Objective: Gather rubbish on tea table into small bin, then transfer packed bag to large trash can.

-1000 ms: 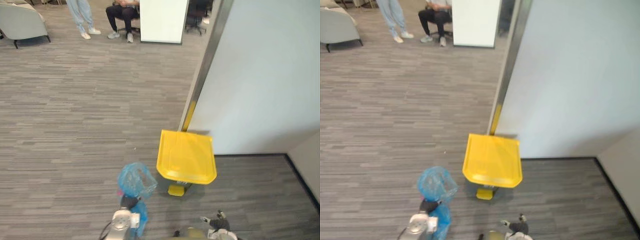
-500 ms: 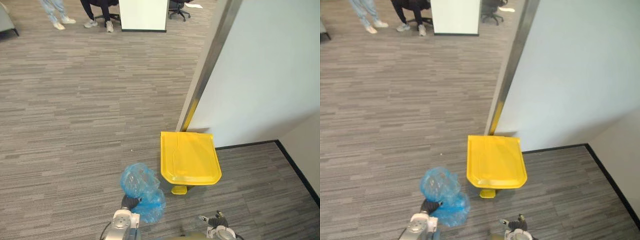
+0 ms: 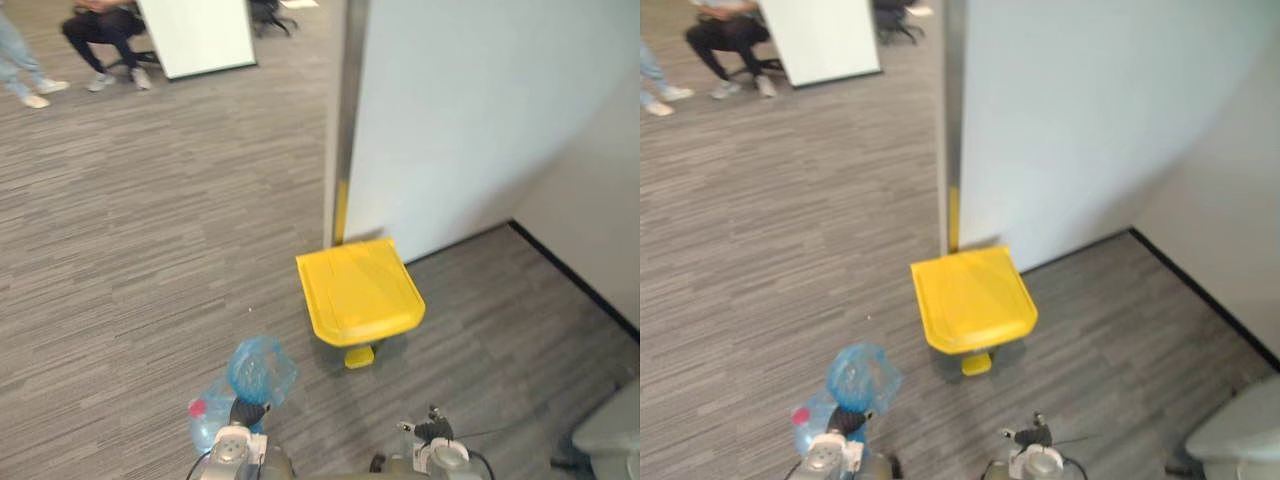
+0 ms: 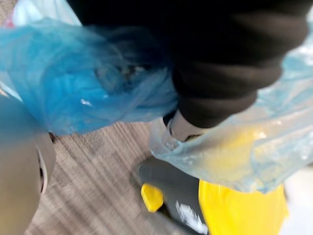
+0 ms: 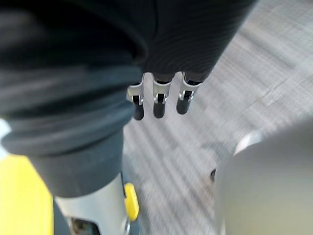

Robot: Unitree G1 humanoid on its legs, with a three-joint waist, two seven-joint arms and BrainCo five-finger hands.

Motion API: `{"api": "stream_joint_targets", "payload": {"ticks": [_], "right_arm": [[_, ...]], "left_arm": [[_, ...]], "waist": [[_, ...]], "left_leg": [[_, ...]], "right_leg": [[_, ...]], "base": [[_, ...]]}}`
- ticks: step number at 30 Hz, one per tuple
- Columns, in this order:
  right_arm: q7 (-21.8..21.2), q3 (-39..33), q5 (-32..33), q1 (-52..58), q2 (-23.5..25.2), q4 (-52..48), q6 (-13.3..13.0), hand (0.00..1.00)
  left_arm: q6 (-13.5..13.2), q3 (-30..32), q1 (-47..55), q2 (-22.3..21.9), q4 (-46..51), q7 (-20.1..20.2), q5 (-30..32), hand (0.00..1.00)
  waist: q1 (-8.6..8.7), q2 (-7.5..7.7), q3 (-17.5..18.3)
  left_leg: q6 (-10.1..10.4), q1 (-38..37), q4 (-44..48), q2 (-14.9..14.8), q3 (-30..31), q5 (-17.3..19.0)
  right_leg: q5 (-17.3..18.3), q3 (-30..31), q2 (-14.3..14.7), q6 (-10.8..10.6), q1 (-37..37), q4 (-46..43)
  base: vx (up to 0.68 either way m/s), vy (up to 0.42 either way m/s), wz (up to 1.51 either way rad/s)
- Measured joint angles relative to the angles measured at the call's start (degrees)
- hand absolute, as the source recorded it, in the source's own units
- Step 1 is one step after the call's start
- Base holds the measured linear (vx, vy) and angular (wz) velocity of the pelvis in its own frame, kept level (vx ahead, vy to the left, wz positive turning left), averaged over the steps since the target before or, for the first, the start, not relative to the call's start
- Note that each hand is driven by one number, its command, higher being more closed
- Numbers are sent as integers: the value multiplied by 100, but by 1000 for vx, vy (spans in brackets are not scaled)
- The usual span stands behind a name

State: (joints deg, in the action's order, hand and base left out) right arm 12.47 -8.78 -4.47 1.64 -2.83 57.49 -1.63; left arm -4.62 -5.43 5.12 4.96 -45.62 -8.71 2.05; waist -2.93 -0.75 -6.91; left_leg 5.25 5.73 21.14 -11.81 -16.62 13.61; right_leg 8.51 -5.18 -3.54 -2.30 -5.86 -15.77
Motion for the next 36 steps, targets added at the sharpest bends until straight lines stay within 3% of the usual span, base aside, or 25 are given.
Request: {"api": "stream_joint_targets", "payload": {"ticks": [4,8,16,18,19,20,21,22,23,24,26,28,30,31,32,33,34,35,36], "right_arm": [[41,-131,67,70,7,-26,-7,0],[64,-232,62,101,7,8,-5,0],[59,-298,37,52,39,88,-4,0],[53,-370,19,-23,44,83,-6,0],[49,-402,18,12,42,84,-5,0],[40,-459,27,-14,19,52,-9,0],[26,-461,30,-19,20,-24,-6,0],[0,-480,40,-64,12,-90,-19,0],[-2,-484,41,-66,10,-97,-19,0],[-10,-599,42,-65,-3,-265,-22,0],[-6,-686,48,-67,15,-471,-46,0],[12,-690,52,-56,26,-642,-60,0],[64,-692,60,-20,43,-724,-57,0],[112,-699,61,54,41,-708,-7,0],[120,-737,60,122,43,-689,30,0],[121,-837,55,162,51,-696,71,0],[118,-863,41,156,35,-714,76,0],[114,-887,28,152,24,-717,93,0],[118,-930,0,100,-6,-712,100,0]], "left_arm": [[0,-17,-17,-24,-7,19,-3,100],[-3,-17,0,-23,-22,21,-2,100],[-5,-10,15,-25,-247,25,2,100],[0,-27,22,-27,-235,33,2,100],[-1,-34,26,-29,-228,36,2,100],[-3,-42,22,-21,-218,35,2,100],[-2,-60,34,11,-221,28,2,100],[-1,-56,34,70,-179,14,1,100],[-1,-55,34,71,-176,13,1,100],[5,-35,48,42,-137,11,1,100],[7,9,120,41,-9,-5,-1,100],[7,-2,31,29,29,-3,-2,100],[5,-15,-103,6,57,-2,-1,100],[3,-24,-223,-1,67,0,4,100],[0,-32,-294,-35,68,1,5,100],[-8,-12,-354,-75,170,-3,5,100],[-13,-3,-398,-81,199,-3,5,100],[-12,4,-519,-97,193,-1,7,100],[-13,143,-581,-149,185,21,14,100]], "waist": [[108,49,-2],[136,-30,6],[131,-42,-11],[155,97,-94],[182,114,-113],[229,122,-169],[230,187,-209],[239,256,-288],[238,257,-295],[241,153,-419],[226,185,-480],[248,214,-543],[272,235,-628],[288,278,-667],[301,251,-675],[207,219,-665],[133,166,-676],[26,26,-779],[-5,-49,-862]], "left_leg": [[107,-128,-28,-27,2,-96],[87,-338,-234,55,62,-160],[30,-365,-415,188,63,-172],[-256,-262,-159,427,41,136],[-310,-270,-114,488,76,188],[-273,-279,31,570,169,359],[-320,-308,183,648,191,493],[-399,-491,423,735,203,717],[-407,-509,435,735,205,729],[-472,-728,578,702,209,845],[-559,-1046,720,679,150,1111],[-577,-1231,802,673,139,1332],[-532,-1374,816,677,199,1459],[-484,-1451,842,710,275,1518],[-456,-1507,917,694,357,1559],[-332,-1547,978,664,398,1653],[-243,-1540,1073,584,400,1763],[-103,-1494,1446,364,403,1965],[-53,-1420,1791,333,487,1887]], "right_leg": [[-23,43,48,20,70,28],[-115,-46,16,-37,386,372],[-209,-29,-77,-130,434,621],[313,-15,-404,-422,126,-167],[339,-12,-465,-459,86,-368],[445,74,-622,-625,-219,-1298],[389,134,-755,-618,-512,-2058],[-204,271,-937,-367,-1096,-3408],[-272,274,-952,-366,-1129,-3485],[-1120,269,-1044,-330,-1525,-4283],[-843,172,-985,-213,-2069,-5179],[-542,-156,-846,-129,-2555,-5364],[-459,-598,-711,-203,-2727,-4709],[-464,-931,-695,-227,-2648,-3792],[-537,-1032,-677,-217,-2347,-3392],[-505,-1121,-500,-168,-1985,-2527],[-529,-1186,-383,-27,-1915,-2220],[-284,-1336,-181,642,-1595,-1900],[-34,-1346,-181,1027,-1601,-2168]], "base": [[14,-13,-5],[10,20,15],[43,30,0],[57,127,5],[87,115,20],[29,99,17],[121,211,21],[86,168,14],[196,175,12],[176,132,-2],[226,152,-10],[217,45,5],[249,10,31],[360,-31,58],[530,-76,47],[512,-95,12],[504,-96,-28],[451,-77,-23],[413,-66,-11]]}}
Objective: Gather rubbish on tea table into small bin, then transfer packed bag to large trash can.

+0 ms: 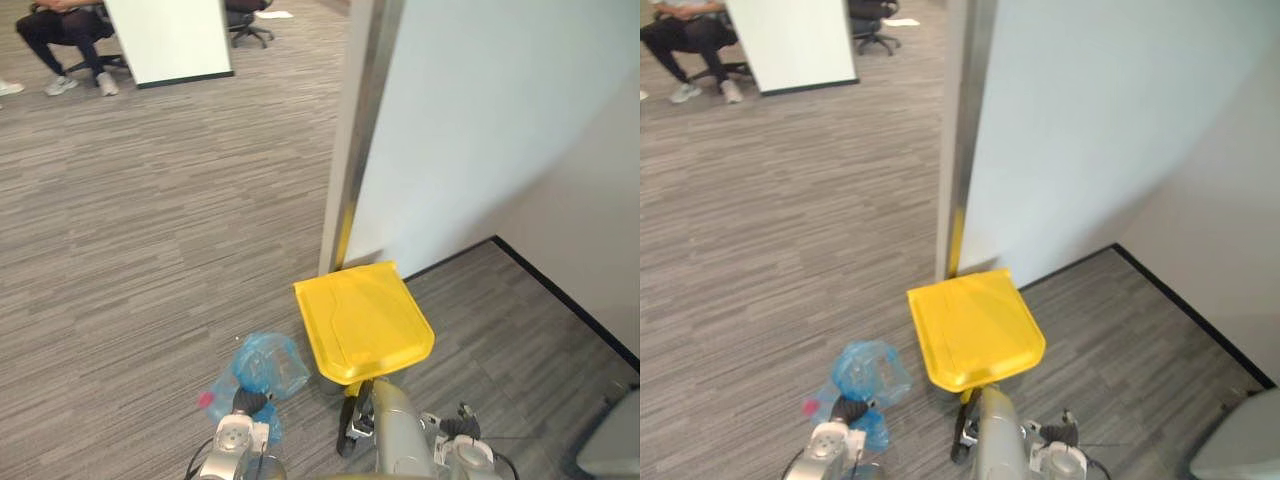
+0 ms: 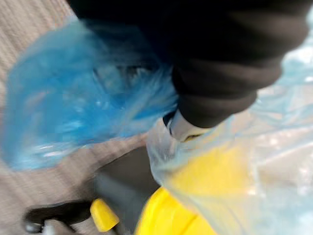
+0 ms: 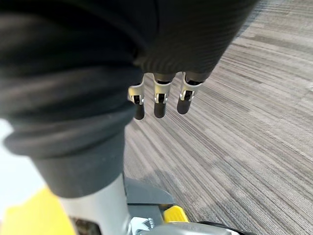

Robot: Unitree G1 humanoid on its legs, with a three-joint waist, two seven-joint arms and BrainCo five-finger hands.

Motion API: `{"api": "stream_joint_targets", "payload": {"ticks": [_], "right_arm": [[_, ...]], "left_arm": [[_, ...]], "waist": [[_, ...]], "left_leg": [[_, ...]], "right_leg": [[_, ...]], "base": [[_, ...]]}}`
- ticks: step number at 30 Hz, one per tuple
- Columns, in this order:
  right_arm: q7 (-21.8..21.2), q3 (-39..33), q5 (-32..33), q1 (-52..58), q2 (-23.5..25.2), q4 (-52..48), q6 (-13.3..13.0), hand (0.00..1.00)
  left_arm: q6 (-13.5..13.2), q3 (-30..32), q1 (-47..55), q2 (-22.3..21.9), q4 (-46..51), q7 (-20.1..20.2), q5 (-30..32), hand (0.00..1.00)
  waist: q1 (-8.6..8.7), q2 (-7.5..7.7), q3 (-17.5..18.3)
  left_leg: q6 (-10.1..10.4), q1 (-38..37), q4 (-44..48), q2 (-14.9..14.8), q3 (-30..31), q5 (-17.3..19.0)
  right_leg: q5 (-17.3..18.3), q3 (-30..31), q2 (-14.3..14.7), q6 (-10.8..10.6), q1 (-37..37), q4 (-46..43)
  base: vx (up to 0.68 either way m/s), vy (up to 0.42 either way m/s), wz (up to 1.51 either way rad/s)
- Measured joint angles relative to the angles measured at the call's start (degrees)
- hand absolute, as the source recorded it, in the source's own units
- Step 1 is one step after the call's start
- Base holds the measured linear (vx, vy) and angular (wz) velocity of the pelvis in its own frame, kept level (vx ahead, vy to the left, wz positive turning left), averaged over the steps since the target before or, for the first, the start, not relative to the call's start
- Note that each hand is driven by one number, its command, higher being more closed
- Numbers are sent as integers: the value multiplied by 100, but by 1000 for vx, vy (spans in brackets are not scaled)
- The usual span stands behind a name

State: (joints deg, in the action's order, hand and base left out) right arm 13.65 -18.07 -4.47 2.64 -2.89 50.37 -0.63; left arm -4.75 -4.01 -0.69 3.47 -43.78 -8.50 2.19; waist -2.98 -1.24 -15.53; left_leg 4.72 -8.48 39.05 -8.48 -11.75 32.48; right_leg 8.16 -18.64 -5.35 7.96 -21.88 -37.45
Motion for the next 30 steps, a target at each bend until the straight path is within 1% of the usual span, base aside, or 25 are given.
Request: {"api": "stream_joint_targets", "payload": {"ticks": [1,2,3,4,5,6,7,9,10,11,12,13,14,18,19,20,22,23,24,25,26,27,28,29,30], "right_arm": [[-6,-39,-7,14,0,2,15,0],[-8,-146,-28,71,56,-6,64,0],[-9,-127,-71,53,91,-3,110,0],[-16,-104,-70,41,117,2,102,0],[-21,40,-72,-31,184,-43,51,0],[-30,130,-70,-79,248,-135,56,0],[-39,137,-81,-78,315,-170,56,0],[-57,258,-90,-42,341,-215,58,0],[-60,257,-55,-38,344,-232,50,0],[-63,253,-55,-25,330,-240,40,0],[-64,253,-56,-38,321,-240,33,0],[-74,254,-54,-30,316,-224,32,0],[-83,256,-56,0,307,-221,49,0],[-124,255,-56,85,346,-227,56,0],[-128,254,-55,85,348,-228,56,0],[-131,255,-57,82,349,-231,57,0],[-131,255,-64,97,348,-214,90,0],[-131,255,-75,102,346,-207,98,0],[-132,254,-94,102,343,-203,99,0],[-144,263,-180,107,350,-160,106,0],[-155,278,-211,115,360,-139,108,0],[-178,271,-229,183,417,-117,97,0],[-188,273,-238,230,457,-108,98,0],[-197,256,-208,228,525,-148,89,0],[-194,257,-216,240,520,-186,78,0]], "left_arm": [[0,59,12,-71,-11,8,5,100],[8,106,40,-190,-68,11,59,100],[-7,105,157,-225,-71,11,168,100],[-11,116,138,-223,-72,11,191,100],[-26,208,117,-256,-73,13,227,100],[-50,246,82,-325,-85,28,227,100],[-53,251,86,-308,-85,37,225,100],[-58,256,106,-246,-81,114,224,100],[-58,237,105,-253,-78,132,223,100],[-59,226,96,-250,-73,144,224,100],[-58,215,42,-247,-75,145,223,100],[-56,187,56,-261,-75,144,223,100],[-37,164,141,-249,-77,143,223,100],[18,155,138,-144,-32,130,220,100],[17,145,133,-140,-7,131,219,100],[18,66,113,-134,24,132,214,100],[17,62,114,-145,48,133,212,100],[16,65,131,-174,54,132,212,100],[16,65,140,-186,53,132,212,100],[15,66,162,-179,50,131,211,100],[16,68,183,-172,46,126,212,100],[16,59,200,-56,45,123,198,100],[16,67,187,5,46,123,192,100],[-5,100,183,58,65,104,141,100],[0,97,176,77,64,101,120,100]], "waist": [[6,-2,2],[17,16,-14],[-52,68,-15],[-55,89,-14],[-60,64,9],[-84,28,0],[-79,45,11],[-60,141,75],[-31,128,80],[13,68,157],[18,83,136],[-47,84,123],[-42,25,151],[-32,82,276],[-31,124,300],[-11,98,288],[-25,122,299],[-25,123,300],[-26,128,294],[-66,185,276],[-72,229,303],[-28,395,401],[-30,487,468],[-38,477,516],[-11,516,518]], "left_leg": [[45,2,130,20,65,-113],[-7,60,642,60,307,-385],[-110,92,867,-17,359,-330],[-92,172,896,-80,369,-334],[-164,550,614,-384,428,-729],[-35,709,765,-443,506,-654],[-28,750,789,-460,510,-636],[-97,980,824,-460,509,-583],[-191,1055,690,-469,628,-423],[-82,1027,345,-498,767,-37],[69,1044,328,-530,757,72],[62,1046,377,-610,754,74],[60,1048,385,-693,781,80],[93,1052,323,-813,924,64],[103,1053,303,-827,973,58],[139,1043,240,-826,1050,33],[-4,1006,245,-790,1054,-31],[-81,994,362,-752,885,-49],[-116,912,366,-687,732,-67],[-121,782,249,-601,682,-76],[-98,737,197,-607,630,-93],[131,716,13,-541,600,-283],[261,697,-258,-474,622,-501],[514,714,-795,-614,482,-1039],[526,717,-886,-586,468,-1141]], "right_leg": [[91,48,-27,52,33,-114],[287,106,-90,6,364,-88],[286,95,-84,-6,731,128],[285,74,-83,-18,808,190],[287,21,-55,-106,831,181],[315,29,-13,-191,743,90],[314,31,-15,-215,701,68],[307,41,-36,-338,517,97],[331,-68,-48,-442,462,115],[333,-232,-48,-445,377,113],[335,-290,-48,-444,354,106],[330,-299,-10,-452,365,92],[309,-291,59,-473,373,98],[303,-353,238,-481,407,187],[327,-411,254,-452,425,202],[351,-516,279,-417,504,275],[381,-607,286,-368,590,395],[381,-645,286,-363,648,444],[373,-675,285,-372,704,474],[358,-678,275,-396,795,473],[338,-668,267,-428,802,474],[135,-630,248,-503,790,612],[-54,-593,281,-631,800,872],[-234,-294,320,-835,592,464],[-130,-178,246,-774,518,90]], "base": [[378,-60,22],[290,-46,11],[246,-39,6],[131,-60,-13],[43,-42,-3],[6,-23,3],[-81,14,12],[-166,-39,29],[-236,-99,54],[-190,-89,57],[-165,-88,30],[-130,-100,-1],[-131,-112,-11],[-54,-128,2],[-20,-134,17],[-22,-144,21],[-25,-93,15],[-53,-65,6],[-87,-61,-7],[-84,-47,-15],[-101,-58,-18],[-101,-59,-9],[-171,-150,-12],[-165,-136,-7],[-198,-154,4]]}}
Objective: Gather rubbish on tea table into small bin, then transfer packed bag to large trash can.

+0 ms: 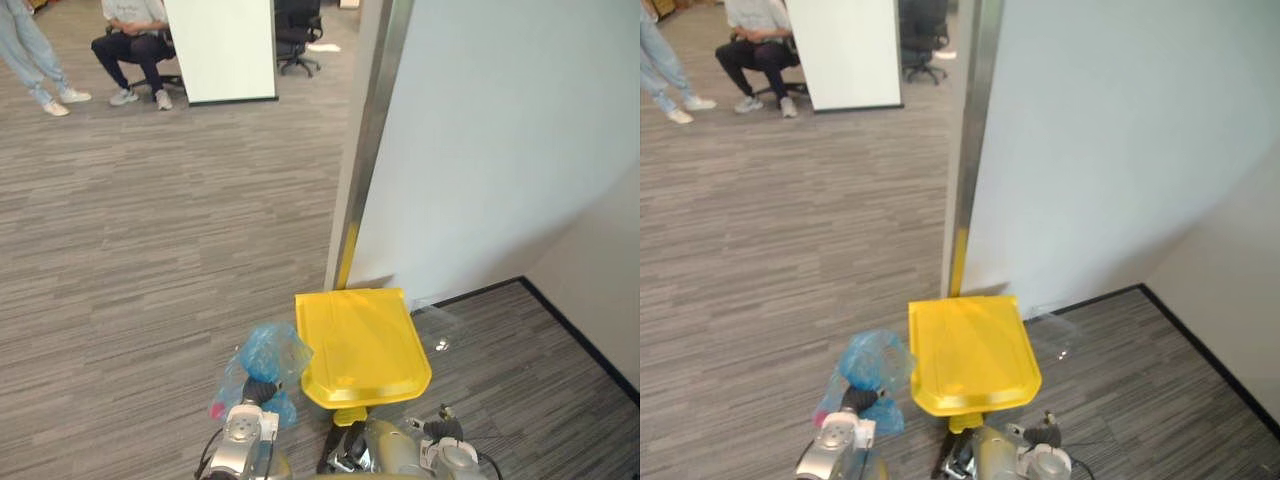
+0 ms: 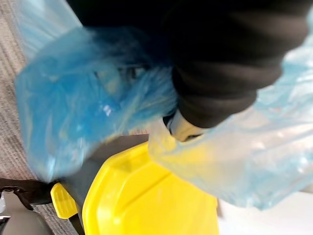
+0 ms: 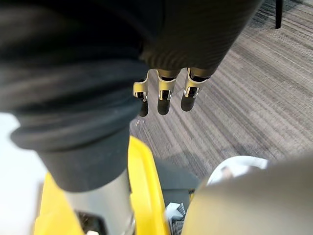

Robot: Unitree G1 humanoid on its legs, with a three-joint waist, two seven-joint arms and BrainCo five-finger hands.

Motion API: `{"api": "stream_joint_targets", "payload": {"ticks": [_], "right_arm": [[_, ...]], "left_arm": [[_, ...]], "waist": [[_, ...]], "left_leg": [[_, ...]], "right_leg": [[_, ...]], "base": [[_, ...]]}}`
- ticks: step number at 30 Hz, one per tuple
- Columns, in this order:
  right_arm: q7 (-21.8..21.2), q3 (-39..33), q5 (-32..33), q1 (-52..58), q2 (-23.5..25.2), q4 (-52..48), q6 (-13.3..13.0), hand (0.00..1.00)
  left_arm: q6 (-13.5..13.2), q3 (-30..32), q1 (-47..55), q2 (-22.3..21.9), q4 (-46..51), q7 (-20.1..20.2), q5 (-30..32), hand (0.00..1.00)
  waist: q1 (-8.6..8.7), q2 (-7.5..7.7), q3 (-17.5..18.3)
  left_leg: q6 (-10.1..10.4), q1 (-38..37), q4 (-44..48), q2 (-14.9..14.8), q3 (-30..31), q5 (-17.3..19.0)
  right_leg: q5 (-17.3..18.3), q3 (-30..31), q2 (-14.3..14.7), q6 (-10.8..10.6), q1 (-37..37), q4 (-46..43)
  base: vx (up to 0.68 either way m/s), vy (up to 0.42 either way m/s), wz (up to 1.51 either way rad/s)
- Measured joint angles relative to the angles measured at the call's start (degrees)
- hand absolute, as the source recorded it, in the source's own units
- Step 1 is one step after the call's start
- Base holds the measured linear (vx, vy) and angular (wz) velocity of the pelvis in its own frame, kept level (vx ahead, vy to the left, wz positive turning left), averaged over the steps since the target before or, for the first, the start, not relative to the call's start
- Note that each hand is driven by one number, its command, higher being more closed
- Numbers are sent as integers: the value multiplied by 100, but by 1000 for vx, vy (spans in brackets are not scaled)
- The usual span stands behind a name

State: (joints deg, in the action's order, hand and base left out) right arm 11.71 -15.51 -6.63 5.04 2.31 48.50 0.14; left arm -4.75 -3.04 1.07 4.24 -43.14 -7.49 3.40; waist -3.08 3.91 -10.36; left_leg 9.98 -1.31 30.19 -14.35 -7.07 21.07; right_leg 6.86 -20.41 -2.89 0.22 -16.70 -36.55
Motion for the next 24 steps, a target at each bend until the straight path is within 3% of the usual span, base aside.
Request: {"api": "stream_joint_targets", "payload": {"ticks": [1,2,3,4,6,7,8,9,10,13,15,17,19,21,24], "right_arm": [[1,-4,-17,40,-61,21,18,0],[5,0,-20,129,-85,42,1,0],[4,0,-19,149,-84,66,-7,0],[0,16,-18,168,-75,236,-28,0],[0,10,-16,135,-101,242,-35,0],[31,47,-15,114,-253,275,-41,0],[70,74,-12,-47,-317,431,-73,0],[74,114,-8,-125,-351,506,-66,0],[69,266,-6,-254,-464,710,-59,0],[83,349,13,-283,-468,763,-63,0],[126,334,10,-273,-461,751,-66,0],[186,310,9,-265,-482,732,-64,0],[195,276,5,-273,-487,726,-68,0],[192,263,0,-343,-497,727,-82,0],[171,272,-4,-329,-331,872,-87,0]], "left_arm": [[6,-23,15,-24,1,1,-25,100],[6,-28,72,-81,59,1,-33,100],[5,-29,101,-92,88,1,-36,100],[5,-17,161,-91,133,0,-87,100],[64,47,210,-194,129,11,-128,100],[60,108,289,-442,151,6,-132,100],[5,155,316,-530,197,-8,-141,100],[-8,161,308,-508,202,-10,-148,100],[17,126,279,-506,127,-6,-151,100],[10,98,450,-460,121,-19,-364,100],[10,56,526,-391,123,-21,-365,100],[7,3,533,-374,154,-21,-368,100],[7,-34,534,-374,166,-13,-371,100],[2,-47,476,-337,186,-18,-404,100],[6,-151,433,-148,139,-19,-417,100]], "waist": [[30,70,32],[-17,108,66],[-28,129,81],[-34,209,150],[-23,158,230],[-158,-39,324],[-231,-156,368],[-236,-125,355],[-180,-218,225],[-162,-387,166],[-138,-387,207],[-137,-322,168],[-86,-363,194],[17,-449,230],[63,-231,278]], "left_leg": [[24,-50,-282,65,-12,-254],[43,-48,-421,109,15,-391],[76,-29,-452,129,29,-434],[145,154,-490,172,108,-567],[46,388,-639,142,278,-750],[-251,543,-902,286,198,-908],[-556,688,-1159,421,11,-1133],[-536,732,-1221,462,-17,-1255],[-480,859,-1289,423,33,-1427],[-31,989,-1522,260,147,-1742],[-246,1294,-950,250,138,-1649],[-368,1339,-48,314,160,-1232],[-350,1060,352,295,289,-889],[-259,653,-221,381,394,-498],[-336,429,-1087,709,277,-523]], "right_leg": [[388,382,-293,-60,-20,-1213],[551,814,-611,-254,194,-1996],[604,980,-726,-322,303,-2162],[982,1374,-937,-703,518,-2166],[1143,1212,-610,-733,580,-1409],[1152,1370,-268,-657,833,-283],[1160,1535,-102,-445,991,612],[1175,1528,-95,-298,966,784],[1001,1462,38,96,949,1049],[777,1290,145,222,839,1184],[483,1142,40,359,680,1434],[298,1112,-66,298,695,1589],[107,1134,-100,180,721,1751],[-135,1210,-124,-44,593,1863],[-474,1328,-350,-289,536,2247]], "base": [[-162,-101,19],[-144,-115,16],[-129,-181,14],[-146,-272,21],[-145,-248,10],[-140,-37,-33],[-107,8,-38],[-142,-19,-11],[-171,-74,14],[-261,-44,16],[-203,39,22],[-186,122,21],[-128,170,7],[-206,299,-4],[-215,262,-5]]}}
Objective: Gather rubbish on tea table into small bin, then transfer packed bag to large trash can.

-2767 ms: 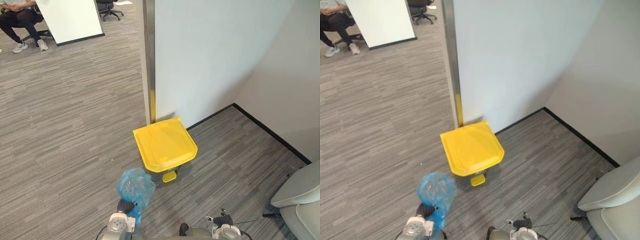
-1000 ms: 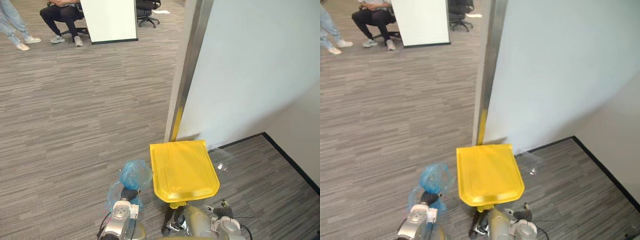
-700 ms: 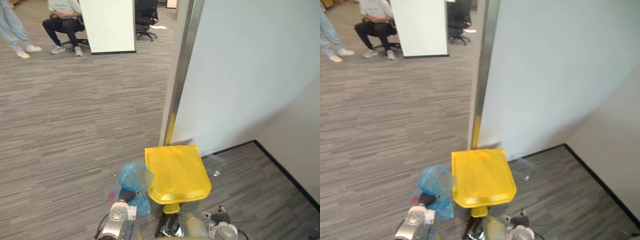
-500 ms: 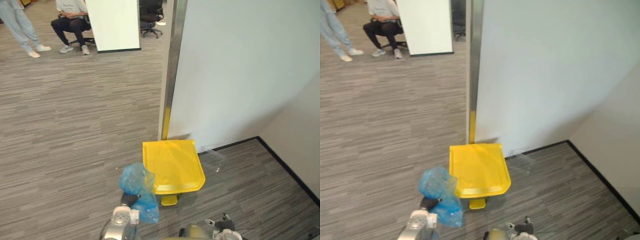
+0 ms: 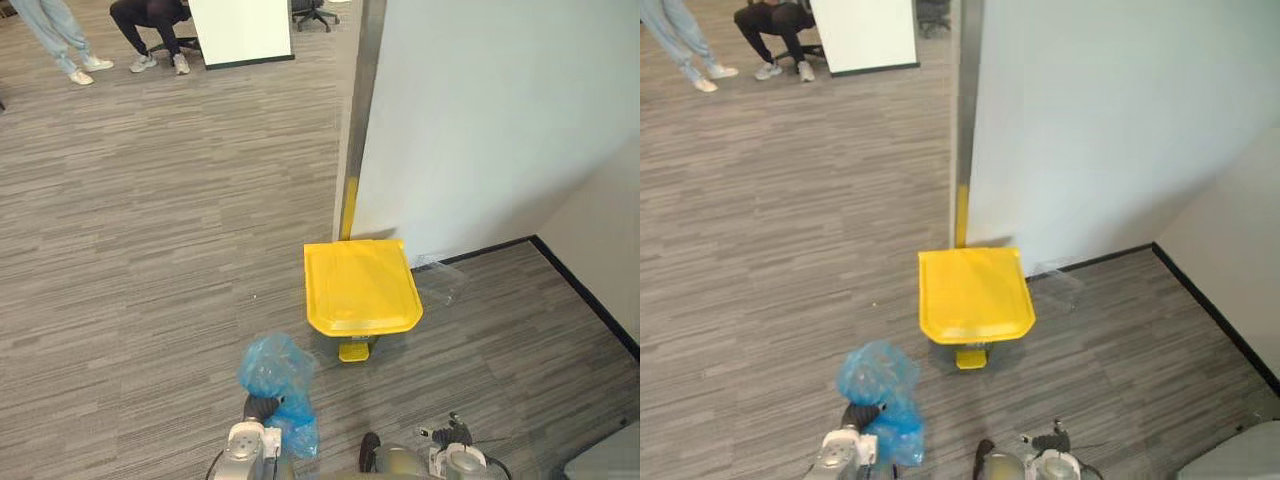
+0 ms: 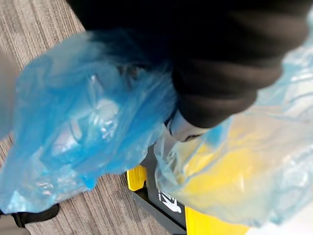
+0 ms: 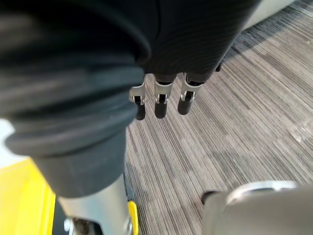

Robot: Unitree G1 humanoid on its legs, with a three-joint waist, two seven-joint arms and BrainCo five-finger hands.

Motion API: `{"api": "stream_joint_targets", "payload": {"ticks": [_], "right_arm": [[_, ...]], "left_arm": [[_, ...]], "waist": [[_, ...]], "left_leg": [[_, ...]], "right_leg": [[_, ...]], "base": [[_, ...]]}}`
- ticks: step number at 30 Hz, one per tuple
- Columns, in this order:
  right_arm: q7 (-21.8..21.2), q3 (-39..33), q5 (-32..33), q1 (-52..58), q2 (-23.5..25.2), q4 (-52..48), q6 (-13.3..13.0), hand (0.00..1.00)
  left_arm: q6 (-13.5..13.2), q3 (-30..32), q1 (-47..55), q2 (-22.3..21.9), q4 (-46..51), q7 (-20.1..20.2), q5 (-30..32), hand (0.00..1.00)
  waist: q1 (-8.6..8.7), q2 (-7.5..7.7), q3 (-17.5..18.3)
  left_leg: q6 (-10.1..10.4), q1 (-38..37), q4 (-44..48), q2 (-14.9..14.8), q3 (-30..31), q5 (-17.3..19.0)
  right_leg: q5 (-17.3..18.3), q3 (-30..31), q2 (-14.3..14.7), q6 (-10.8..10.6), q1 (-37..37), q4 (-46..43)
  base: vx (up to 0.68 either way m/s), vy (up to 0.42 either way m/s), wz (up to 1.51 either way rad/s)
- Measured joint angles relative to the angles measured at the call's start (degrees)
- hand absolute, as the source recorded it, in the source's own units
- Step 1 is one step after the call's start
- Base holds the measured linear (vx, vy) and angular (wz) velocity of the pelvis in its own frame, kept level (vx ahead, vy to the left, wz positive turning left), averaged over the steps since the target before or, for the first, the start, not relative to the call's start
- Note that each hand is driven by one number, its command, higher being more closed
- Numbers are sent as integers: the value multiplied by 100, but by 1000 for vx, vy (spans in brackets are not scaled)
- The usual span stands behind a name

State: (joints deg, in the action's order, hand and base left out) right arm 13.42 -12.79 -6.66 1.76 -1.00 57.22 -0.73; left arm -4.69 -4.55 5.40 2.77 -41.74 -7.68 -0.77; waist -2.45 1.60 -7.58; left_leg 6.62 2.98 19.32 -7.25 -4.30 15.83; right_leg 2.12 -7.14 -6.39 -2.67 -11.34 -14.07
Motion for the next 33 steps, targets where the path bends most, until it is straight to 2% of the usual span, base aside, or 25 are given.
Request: {"api": "stream_joint_targets", "payload": {"ticks": [1,2,4,6,7,8,9,11,12,13,14,16,18,21,25,30,33], "right_arm": [[-2,-3,5,53,12,19,4,0],[6,-5,5,50,-19,5,0,0],[7,10,4,45,-31,4,-3,0],[9,51,-1,-19,-24,-15,-10,0],[6,75,3,-85,-37,-21,-5,0],[8,77,-2,-190,-31,-49,-10,0],[8,82,-11,-169,-23,-58,-8,0],[6,174,-14,-42,42,-75,-2,0],[2,189,-11,20,93,-128,-1,0],[-9,190,-10,61,81,-213,-11,0],[-3,175,-3,92,43,-217,-20,0],[8,173,8,71,31,-218,-32,0],[15,172,6,63,31,-218,-28,0],[24,146,15,65,44,-218,-29,0],[19,105,42,-8,100,-219,-34,0],[17,-49,49,-75,66,16,-28,0],[16,-52,43,-64,47,37,-29,0]], "left_arm": [[2,-36,-4,92,-35,-1,0,100],[-3,-52,-17,160,-83,-64,0,100],[-7,-94,-28,233,-128,-115,2,100],[-13,-86,-33,275,-178,-118,1,100],[-11,-74,-24,271,-243,-126,-4,100],[-7,-27,-19,253,-289,-130,-9,100],[0,-11,-4,249,-292,-132,-8,100],[0,92,28,187,-256,-128,7,100],[-2,103,43,180,-219,-117,25,100],[2,158,30,98,-213,-114,34,100],[0,182,51,44,-207,-108,52,100],[-1,215,33,-40,-164,-107,57,100],[0,270,-24,-98,-155,-107,54,100],[-1,279,-25,-136,-73,-95,53,100],[-5,257,-107,-129,-51,-94,52,100],[-3,-125,-151,28,-363,-89,61,100],[-1,-219,-145,58,-522,-83,75,100]], "waist": [[10,73,28],[40,80,33],[83,93,24],[92,154,-38],[77,25,-99],[76,41,-130],[69,43,-141],[7,73,-120],[-15,86,-110],[-53,72,-82],[-57,-28,-61],[-77,-116,-43],[-68,-155,-86],[-76,-162,-89],[-77,-176,-85],[-55,-144,-63],[-21,-150,-66]], "left_leg": [[-72,49,22,142,-10,-34],[-175,203,197,252,-80,15],[-255,343,365,375,-204,103],[-383,476,492,439,-395,151],[-555,578,472,333,-547,62],[-615,603,452,263,-674,9],[-603,577,422,258,-712,-16],[-541,387,274,254,-801,-88],[-527,367,268,267,-826,-91],[-487,335,258,233,-832,-70],[-400,301,148,179,-831,-117],[-336,369,228,69,-828,-136],[-317,518,634,-55,-714,-126],[-317,483,773,-122,-574,-126],[-278,502,498,-95,-468,-159],[-312,186,-529,180,-467,-748],[-306,-34,-826,225,-485,-866]], "right_leg": [[-213,71,-95,-54,31,196],[-384,186,-173,-134,18,375],[-512,324,-261,-172,-77,510],[-444,461,-286,-93,-204,577],[-304,396,-284,-106,-344,420],[-198,120,-295,-39,-584,-590],[-82,36,-293,6,-598,-1023],[789,-261,-229,28,-254,-1601],[1020,-325,-203,34,-53,-1423],[1020,-325,-109,127,65,-1119],[934,-325,6,152,152,-853],[893,-310,121,194,166,-749],[866,-476,182,231,278,-732],[855,-619,243,245,578,-556],[765,-743,238,251,556,-445],[437,-738,150,231,619,49],[431,-683,155,189,707,169]], "base": [[-189,209,-24],[-196,219,-27],[-213,233,-35],[-182,198,-46],[-149,92,-45],[-143,71,-40],[-67,14,-29],[22,-20,-22],[65,-86,-25],[43,-80,-26],[33,-61,-24],[68,-55,-6],[87,-78,16],[41,-43,25],[-22,-2,19],[-46,7,7],[-86,-9,-10]]}}
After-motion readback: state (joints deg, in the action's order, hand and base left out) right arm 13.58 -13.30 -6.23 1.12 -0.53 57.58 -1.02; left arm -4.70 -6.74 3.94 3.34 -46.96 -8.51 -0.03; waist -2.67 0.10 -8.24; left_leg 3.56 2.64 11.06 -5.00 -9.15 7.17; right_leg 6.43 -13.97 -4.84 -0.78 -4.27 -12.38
